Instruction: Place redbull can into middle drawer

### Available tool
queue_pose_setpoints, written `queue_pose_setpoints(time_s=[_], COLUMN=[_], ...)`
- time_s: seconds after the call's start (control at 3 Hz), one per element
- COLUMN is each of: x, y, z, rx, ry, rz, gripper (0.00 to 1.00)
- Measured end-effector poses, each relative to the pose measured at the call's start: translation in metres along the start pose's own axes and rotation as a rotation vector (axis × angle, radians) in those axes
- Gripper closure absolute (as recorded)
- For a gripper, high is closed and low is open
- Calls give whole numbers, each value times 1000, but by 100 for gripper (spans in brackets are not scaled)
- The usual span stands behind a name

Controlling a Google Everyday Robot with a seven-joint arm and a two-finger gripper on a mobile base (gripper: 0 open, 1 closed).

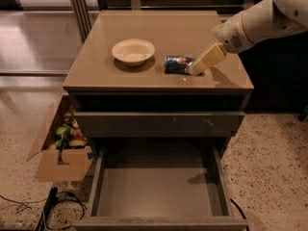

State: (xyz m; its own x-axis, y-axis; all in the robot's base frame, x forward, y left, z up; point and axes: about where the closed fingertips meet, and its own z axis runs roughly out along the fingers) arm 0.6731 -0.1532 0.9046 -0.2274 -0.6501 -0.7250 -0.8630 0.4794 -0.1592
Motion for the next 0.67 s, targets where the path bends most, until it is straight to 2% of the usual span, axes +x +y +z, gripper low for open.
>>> queue_pose_setpoints(time_s=[0.67], x=[-6], y=[-19], z=[22], rx=[-96], ry=[2], rz=[-192], gripper=[0])
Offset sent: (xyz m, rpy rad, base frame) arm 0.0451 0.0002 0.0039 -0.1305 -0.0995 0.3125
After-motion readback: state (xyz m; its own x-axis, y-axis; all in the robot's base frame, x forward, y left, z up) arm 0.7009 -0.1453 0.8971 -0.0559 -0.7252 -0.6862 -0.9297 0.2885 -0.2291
